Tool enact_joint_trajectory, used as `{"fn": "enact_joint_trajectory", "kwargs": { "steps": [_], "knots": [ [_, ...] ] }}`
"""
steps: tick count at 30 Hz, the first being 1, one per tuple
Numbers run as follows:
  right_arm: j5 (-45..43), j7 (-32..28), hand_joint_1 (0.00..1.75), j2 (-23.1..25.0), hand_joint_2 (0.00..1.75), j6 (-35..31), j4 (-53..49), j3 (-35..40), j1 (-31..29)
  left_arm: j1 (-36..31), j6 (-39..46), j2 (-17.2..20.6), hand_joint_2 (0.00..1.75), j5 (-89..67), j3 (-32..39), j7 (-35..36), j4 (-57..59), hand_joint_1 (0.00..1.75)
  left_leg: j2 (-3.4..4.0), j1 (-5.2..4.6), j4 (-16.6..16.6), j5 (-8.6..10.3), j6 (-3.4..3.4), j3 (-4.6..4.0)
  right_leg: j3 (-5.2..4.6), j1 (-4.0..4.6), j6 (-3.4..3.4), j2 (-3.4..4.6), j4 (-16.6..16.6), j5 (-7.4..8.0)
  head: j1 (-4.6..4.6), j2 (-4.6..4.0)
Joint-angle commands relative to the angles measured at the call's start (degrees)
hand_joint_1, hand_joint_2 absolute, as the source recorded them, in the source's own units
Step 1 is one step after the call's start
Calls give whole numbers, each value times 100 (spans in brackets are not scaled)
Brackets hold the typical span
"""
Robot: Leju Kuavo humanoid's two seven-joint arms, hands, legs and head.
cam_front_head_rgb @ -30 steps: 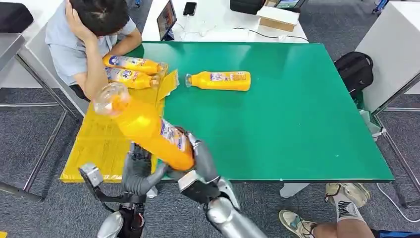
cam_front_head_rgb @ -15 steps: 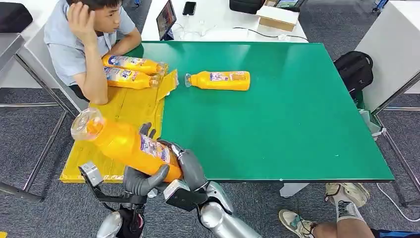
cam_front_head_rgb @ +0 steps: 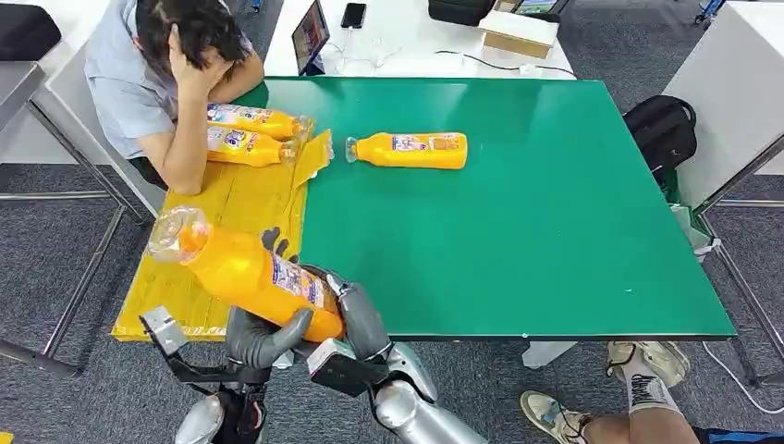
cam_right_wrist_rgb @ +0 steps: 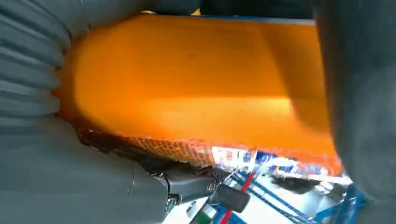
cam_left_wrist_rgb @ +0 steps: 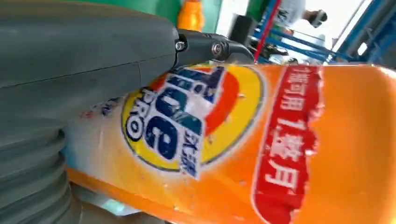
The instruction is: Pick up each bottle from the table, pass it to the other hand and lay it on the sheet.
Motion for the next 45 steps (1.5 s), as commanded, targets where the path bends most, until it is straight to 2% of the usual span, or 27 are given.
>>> {"fn": "enact_joint_trajectory", "kwargs": {
  "steps": [1, 2, 3, 5, 6, 9, 10, 11, 16, 27, 30, 31, 32, 33, 35, 38, 42, 45],
  "knots": [
    [634, 202, 169, -109, 175, 481, 1166, 337, -442, -302, -97, 329, 175, -387, -114, 135, 273, 9, -1, 3, -8, -3, -5, 25, 24, 4, -8, -9, -8, -5, -2, 0],
    [820, 304, 93, -118, 175, 403, 1205, 418, -470, -335, -196, 327, 175, -257, -79, 242, 338, 175, -10, 4, -12, -4, -7, 36, 39, 6, -11, -22, -11, -10, 0, 0],
    [851, 325, 0, -117, 175, 375, 1210, 425, -470, -337, -209, 320, 175, -230, -67, 253, 349, 175, -11, 4, -9, -2, -6, 26, 28, 6, -9, -21, -10, -8, -2, 0],
    [1200, 452, 0, -97, 175, -144, 1167, 385, -411, -321, -475, 294, 175, 296, 128, 572, 406, 175, -6, 4, -7, -2, -4, 23, 24, 5, -7, -12, -9, -6, 0, 0],
    [1309, 445, 0, -116, 0, -288, 1148, 397, -403, -325, -567, 312, 175, 434, 183, 656, 436, 175, -4, 5, -9, -7, -6, 36, 37, 7, -10, -13, -10, -11, -2, 0],
    [1579, 312, 0, -223, 0, -1083, 893, 233, -275, -407, -534, 250, 175, 892, 506, 924, 646, 175, -7, 2, -9, -2, -4, 24, 26, 3, -7, -18, -8, -8, -2, 0],
    [1612, 275, 0, -259, 0, -1179, 830, 196, -232, -439, -290, 274, 175, 677, 563, 847, 645, 175, -14, 3, -12, -7, -6, 41, 45, 5, -10, -26, -12, -15, -2, 0],
    [1546, 185, 0, -315, 0, -1228, 625, 79, -98, -475, 241, 267, 175, 123, 603, 587, 585, 175, -14, 5, -12, -9, -6, 45, 49, 7, -12, -26, -12, -16, -2, 0],
    [1459, 32, 0, -541, 0, -1328, 152, -181, 289, -312, 221, 308, 175, 484, 805, 837, 313, 175, -12, 3, -8, -5, -5, 26, 30, 4, -8, -21, -8, -11, 0, 0],
    [1522, 1, 0, -607, 0, -1457, 118, -230, 345, -344, 364, 347, 175, 457, 939, 833, 304, 175, -6, 3, -4, -12, -6, 35, 37, 5, -12, -16, -3, -16, 0, 0],
    [1632, -42, 0, -642, 0, -1839, -16, -311, 464, -483, 824, 349, 175, 276, 1117, 708, 297, 175, -1, 3, -4, -7, -4, 23, 25, 4, -9, -10, -4, -9, 0, 0],
    [1630, -42, 0, -677, 0, -1909, -348, -382, 578, -604, 1258, 346, 175, -41, 1219, 527, 293, 175, -5, 3, -4, -10, -5, 29, 32, 5, -11, -16, -3, -14, -2, 0],
    [1708, -42, 0, -651, 0, -1909, -701, -572, 764, -808, 2110, 237, 175, -642, 1389, 173, 269, 175, -11, 4, -3, -5, -5, 18, 23, 5, -9, -19, -3, -10, 0, 0],
    [1655, -42, 0, -648, 0, -1909, -907, -595, 845, -916, 2251, 235, 175, -615, 1494, 185, 233, 175, -19, 5, 1, -7, -6, 19, 26, 7, -11, -28, 0, -15, 0, 0],
    [1712, -42, 0, -591, 0, -1909, -1496, -727, 1071, -1130, 3268, 293, 175, -1488, 1689, -190, 281, 175, -24, 7, 8, -9, -8, 14, 21, 9, -13, -34, 9, -19, 0, 0],
    [1951, -42, 0, -424, 0, -1909, -2089, -968, 1268, -1504, 4105, 612, 175, -3465, 1493, 171, 1096, 175, -10, 2, 0, -2, -7, 7, 8, 3, -10, -18, 5, -8, -2, 0],
    [1752, -42, 0, -388, 0, -1909, -2860, -1050, 1349, -2147, 4237, 948, 175, -6098, 909, 878, 2663, 175, -25, -2, -9, 3, -5, 18, 20, -1, -8, -27, 1, -9, 0, 0],
    [1322, -42, 0, -486, 0, -1909, -2869, -861, 1335, -2453, 3782, 1073, 175, -6706, 632, 1146, 3259, 175, -35, -1, -8, 6, -5, 25, 30, 0, -10, -39, 0, -11, 0, 0]
  ]
}}
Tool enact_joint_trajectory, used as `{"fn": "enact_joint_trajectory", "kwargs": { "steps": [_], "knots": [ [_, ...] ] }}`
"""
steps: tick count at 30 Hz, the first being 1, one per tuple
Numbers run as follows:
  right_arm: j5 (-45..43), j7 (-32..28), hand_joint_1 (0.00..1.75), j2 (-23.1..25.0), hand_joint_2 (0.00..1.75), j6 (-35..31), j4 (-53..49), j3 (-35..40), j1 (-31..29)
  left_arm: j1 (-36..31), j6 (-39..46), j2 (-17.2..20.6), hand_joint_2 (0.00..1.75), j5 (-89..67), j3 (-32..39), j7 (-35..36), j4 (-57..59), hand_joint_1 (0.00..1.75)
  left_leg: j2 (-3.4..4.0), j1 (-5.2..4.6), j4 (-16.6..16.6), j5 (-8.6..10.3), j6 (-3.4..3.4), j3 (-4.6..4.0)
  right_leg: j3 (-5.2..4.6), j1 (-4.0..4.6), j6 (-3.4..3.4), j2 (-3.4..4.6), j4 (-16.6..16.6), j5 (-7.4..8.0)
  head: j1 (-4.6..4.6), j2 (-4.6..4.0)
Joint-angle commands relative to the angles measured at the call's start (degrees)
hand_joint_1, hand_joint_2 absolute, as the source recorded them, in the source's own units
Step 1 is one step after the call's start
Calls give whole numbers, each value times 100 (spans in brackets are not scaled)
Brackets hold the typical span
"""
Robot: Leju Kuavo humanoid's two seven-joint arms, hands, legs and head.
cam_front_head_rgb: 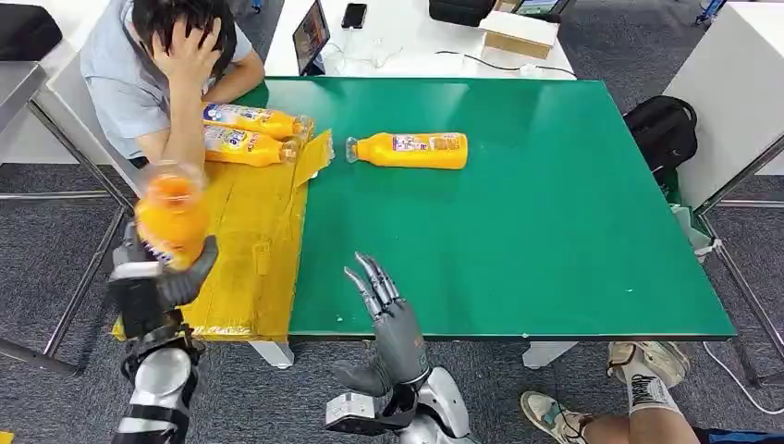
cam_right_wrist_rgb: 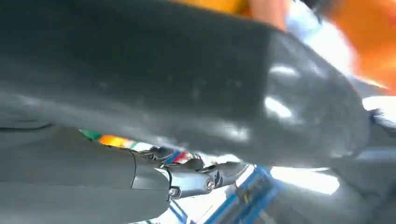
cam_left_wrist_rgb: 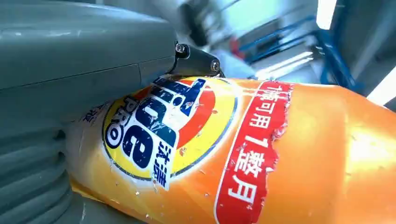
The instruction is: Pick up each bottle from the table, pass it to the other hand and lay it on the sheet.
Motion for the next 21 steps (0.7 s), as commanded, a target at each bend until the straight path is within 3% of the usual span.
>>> {"fn": "enact_joint_trajectory", "kwargs": {
  "steps": [1, 5, 8, 13, 21],
  "knots": [
    [-923, 2, 0, -183, 0, -22, -923, 83, 110, -1377, -571, 743, 175, -2701, -949, 920, 2844, 175, -19, -1, -7, 3, -4, 20, 26, 0, -7, -26, -4, -7, 2, 0],
    [-1038, 2, 0, -217, 0, -22, -786, 218, 93, -1585, -731, 749, 175, -3002, -1091, 1040, 3237, 175, 0, -2, -10, 0, -3, 28, 30, 1, -9, -13, -7, -3, 0, 0],
    [-1422, 2, 0, -313, 0, -22, -505, 553, -16, -2052, -1405, 693, 175, -3140, -1272, 1195, 4009, 175, -8, 3, -6, -7, -9, 41, 48, 7, -15, -26, -5, -13, 0, 0],
    [-1422, 2, 0, -313, 0, -22, -505, 553, -16, -2052, -1405, 693, 175, -3140, -1272, 1195, 4009, 175, 9, 2, -5, -8, -5, 39, 41, 6, -11, -5, -6, -7, 2, 0],
    [-1726, 2, 0, -374, 0, -22, -228, 678, -102, -2669, -2129, 506, 175, -3275, -1375, 1594, 5021, 175, -1, 1, -3, 0, -2, 20, 25, 4, -7, -11, -5, -2, 2, 0]
  ]
}}
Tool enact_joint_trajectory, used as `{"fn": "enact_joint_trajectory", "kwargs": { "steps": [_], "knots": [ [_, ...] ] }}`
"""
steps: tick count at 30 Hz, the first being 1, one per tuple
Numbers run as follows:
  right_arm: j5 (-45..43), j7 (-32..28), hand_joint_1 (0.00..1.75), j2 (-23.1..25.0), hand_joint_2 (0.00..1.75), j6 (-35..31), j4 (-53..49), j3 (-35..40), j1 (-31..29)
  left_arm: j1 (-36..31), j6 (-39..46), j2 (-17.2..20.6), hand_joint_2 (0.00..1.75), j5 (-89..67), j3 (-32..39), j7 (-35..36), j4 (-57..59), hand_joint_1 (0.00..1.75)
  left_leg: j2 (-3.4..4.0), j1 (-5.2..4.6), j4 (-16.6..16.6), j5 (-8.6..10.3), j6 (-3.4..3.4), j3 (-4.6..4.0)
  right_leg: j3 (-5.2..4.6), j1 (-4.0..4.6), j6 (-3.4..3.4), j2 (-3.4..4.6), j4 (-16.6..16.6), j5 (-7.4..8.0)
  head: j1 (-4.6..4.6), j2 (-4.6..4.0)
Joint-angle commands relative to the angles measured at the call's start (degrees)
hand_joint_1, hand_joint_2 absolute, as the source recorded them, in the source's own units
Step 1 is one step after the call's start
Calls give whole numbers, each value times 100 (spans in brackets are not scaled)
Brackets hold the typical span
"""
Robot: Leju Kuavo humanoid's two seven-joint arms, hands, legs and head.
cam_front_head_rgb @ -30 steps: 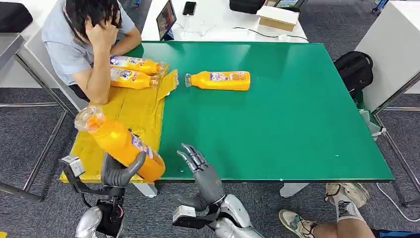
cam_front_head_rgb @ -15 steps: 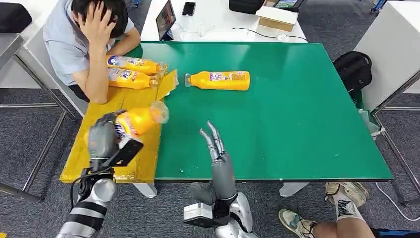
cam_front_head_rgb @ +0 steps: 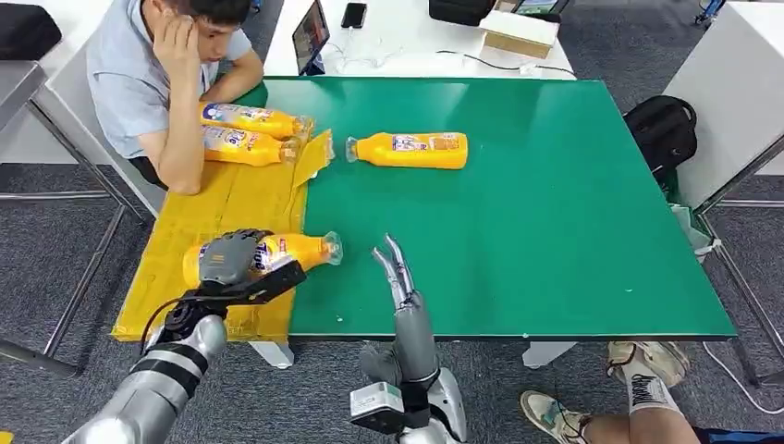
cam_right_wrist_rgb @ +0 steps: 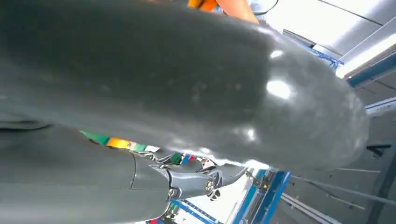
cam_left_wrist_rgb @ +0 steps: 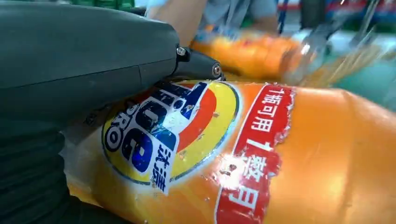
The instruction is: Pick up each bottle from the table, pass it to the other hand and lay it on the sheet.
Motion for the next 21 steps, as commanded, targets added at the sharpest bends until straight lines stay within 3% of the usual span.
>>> {"fn": "enact_joint_trajectory", "kwargs": {
  "steps": [1, 3, 4, 5, 6, 11, 15, 17, 18, 21],
  "knots": [
    [-353, 2, 0, -233, 0, -18, 560, 311, -261, -825, -509, -89, 175, 62, -318, 105, 1434, 173, -5, 6, -5, -10, -6, 39, 46, 8, -10, -15, -9, -11, 4, 0],
    [-484, 2, 0, -259, 0, -18, 549, 399, -305, -906, -808, -72, 175, 99, -360, 44, 1631, 169, 3, 4, -5, -11, -7, 43, 47, 6, -11, -7, -6, -11, 2, 0],
    [-509, 2, 0, -262, 0, -18, 561, 417, -319, -916, -861, -61, 175, 132, -352, 16, 1661, 152, 4, 2, -6, -6, -6, 31, 35, 4, -9, -4, -6, -6, 2, 0],
    [-564, 2, 0, -266, 0, -18, 587, 467, -335, -913, -899, -44, 175, 220, -311, -69, 1670, 58, 4, 2, -5, -2, -5, 21, 25, 4, -6, -2, -6, -2, 2, 0],
    [-560, 2, 0, -271, 0, -18, 626, 480, -346, -900, -919, -40, 175, 306, -269, -159, 1649, 3, 6, 2, -8, -7, -7, 41, 43, 5, -11, -3, -7, -7, 0, 0],
    [-712, 2, 0, -318, 0, -18, 682, 591, -392, -725, -1709, -75, 175, 1423, 303, -925, 1376, 0, 15, 1, -9, -7, -6, 40, 40, 3, -7, 8, -7, -4, 2, 0],
    [-876, 2, 0, -378, 0, -18, 748, 770, -510, -195, -2922, 10, 175, 2875, 632, -1740, 374, 0, 29, 0, -11, -11, -6, 50, 48, 2, -8, 22, -8, -4, 4, 0],
    [-876, 2, 0, -378, 0, -18, 748, 770, -510, -195, -2922, 10, 175, 2875, 632, -1740, 374, 0, 28, 1, -13, -13, -8, 59, 57, 3, -11, 19, -10, -7, 2, 0],
    [-919, 2, 0, -384, 0, -18, 788, 822, -553, 16, -3313, 49, 175, 3441, 710, -1763, -73, 0, 15, 1, -7, -8, -6, 41, 43, 2, -8, 10, -6, -5, 2, 0],
    [-879, 2, 0, -363, 0, -18, 831, 806, -563, 543, -3239, -60, 175, 4158, 727, -2255, -1120, 0, 19, 0, -9, -6, -5, 35, 35, 1, -7, 15, -7, -2, 4, 0]
  ]
}}
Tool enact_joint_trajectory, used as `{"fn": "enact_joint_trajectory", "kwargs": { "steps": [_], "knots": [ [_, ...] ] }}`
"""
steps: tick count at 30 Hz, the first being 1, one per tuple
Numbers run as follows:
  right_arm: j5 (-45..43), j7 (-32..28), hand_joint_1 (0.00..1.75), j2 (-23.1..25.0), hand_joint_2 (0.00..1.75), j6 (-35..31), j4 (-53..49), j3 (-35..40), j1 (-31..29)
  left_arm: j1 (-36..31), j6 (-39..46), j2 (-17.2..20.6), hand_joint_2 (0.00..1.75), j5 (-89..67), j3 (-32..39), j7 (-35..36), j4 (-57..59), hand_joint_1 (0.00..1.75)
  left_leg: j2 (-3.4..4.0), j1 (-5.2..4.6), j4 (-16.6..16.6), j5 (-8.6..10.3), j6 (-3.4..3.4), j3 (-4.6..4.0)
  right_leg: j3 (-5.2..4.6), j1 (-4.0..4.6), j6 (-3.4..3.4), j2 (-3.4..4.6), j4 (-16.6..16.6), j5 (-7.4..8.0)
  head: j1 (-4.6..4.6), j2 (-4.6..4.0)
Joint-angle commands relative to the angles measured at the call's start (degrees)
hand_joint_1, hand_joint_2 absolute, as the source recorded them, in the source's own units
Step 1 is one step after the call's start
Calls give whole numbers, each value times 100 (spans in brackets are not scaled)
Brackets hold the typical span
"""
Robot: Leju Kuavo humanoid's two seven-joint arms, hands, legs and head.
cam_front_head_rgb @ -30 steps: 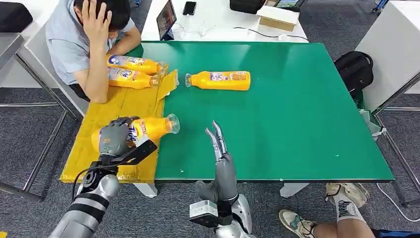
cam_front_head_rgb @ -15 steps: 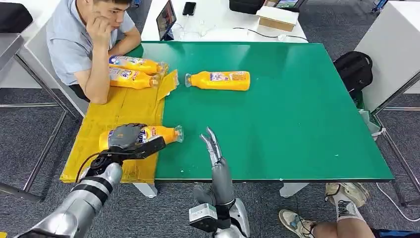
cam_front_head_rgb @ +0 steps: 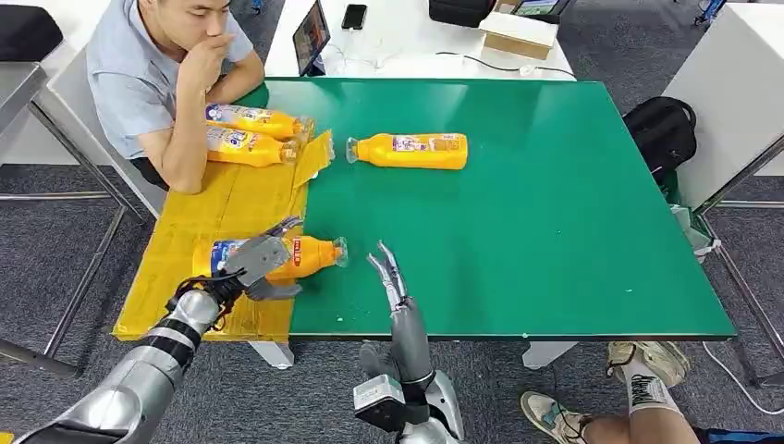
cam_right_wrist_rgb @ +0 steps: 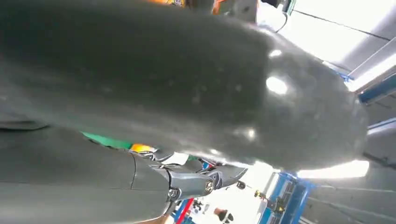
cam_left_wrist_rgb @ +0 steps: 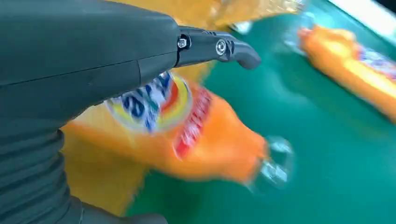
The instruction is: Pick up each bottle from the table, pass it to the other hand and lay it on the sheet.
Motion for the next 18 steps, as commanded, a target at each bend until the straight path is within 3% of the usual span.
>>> {"fn": "enact_joint_trajectory", "kwargs": {
  "steps": [1, 4, 8, 9, 18],
  "knots": [
    [34, 4, 0, -117, 0, -18, 491, 200, -273, 1191, -378, -106, 175, 1669, 450, -449, -2115, 0, 29, 1, -7, -16, -6, 38, 31, 3, -10, 18, -9, -8, 0, 0],
    [812, 4, 0, 130, 0, -18, 97, -558, 87, 1618, 399, -525, 175, 2476, 714, -403, -3038, 0, 9, 0, -5, -11, -2, 20, 16, 2, -6, -3, -7, -10, 2, 0],
    [1170, 4, 0, 634, 0, -18, -836, -1532, 572, 2007, 814, -1092, 175, 4188, 1082, -133, -3749, 0, -8, 2, 10, -20, -4, 13, 12, 5, -8, -20, 6, -24, 0, 0],
    [1212, 4, 0, 709, 175, -18, -932, -1670, 635, 2227, 872, -1198, 175, 4637, 1162, -66, -3972, 0, -2, -1, 8, -14, -3, 1, -2, 1, -6, -10, 6, -17, 2, 0],
    [1170, 4, 0, 730, 175, -18, -937, -1736, 662, 2419, 961, -1238, 175, 4847, 1164, -138, -4154, 0, 1, 2, 3, -22, -9, 21, 17, 5, -12, -8, -1, -20, 0, 0]
  ]
}}
